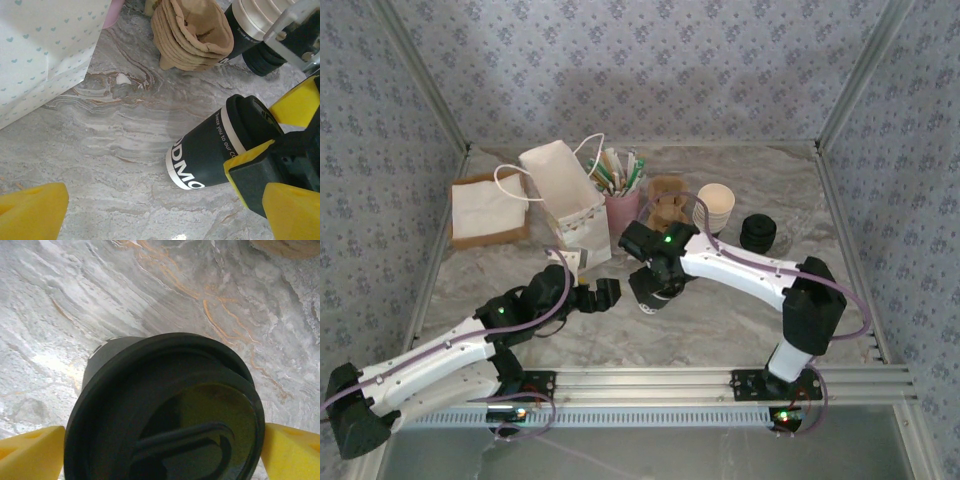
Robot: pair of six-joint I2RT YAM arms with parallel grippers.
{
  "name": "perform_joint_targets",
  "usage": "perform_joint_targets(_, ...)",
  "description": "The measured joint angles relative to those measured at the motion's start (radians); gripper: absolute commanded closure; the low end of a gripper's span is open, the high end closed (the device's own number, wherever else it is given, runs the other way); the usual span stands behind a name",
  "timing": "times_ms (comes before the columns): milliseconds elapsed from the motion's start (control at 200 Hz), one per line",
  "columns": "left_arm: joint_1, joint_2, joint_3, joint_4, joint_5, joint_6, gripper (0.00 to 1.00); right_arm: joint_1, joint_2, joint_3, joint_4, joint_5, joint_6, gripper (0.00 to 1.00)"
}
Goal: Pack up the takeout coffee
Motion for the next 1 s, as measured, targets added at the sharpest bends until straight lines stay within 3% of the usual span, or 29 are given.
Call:
perform_joint_targets(305,0.000,-0.006,-0.006,0.000,0.000,0.000,0.00,0.053,0.000,0.060,-0.029,0.025,0.000,0.00)
perform_joint_targets(999,0.011,-0.053,-0.017,-0.023,-0.005,0.000,0.01,0.055,0.024,0.073,-0.009,0.008,0.000,0.00)
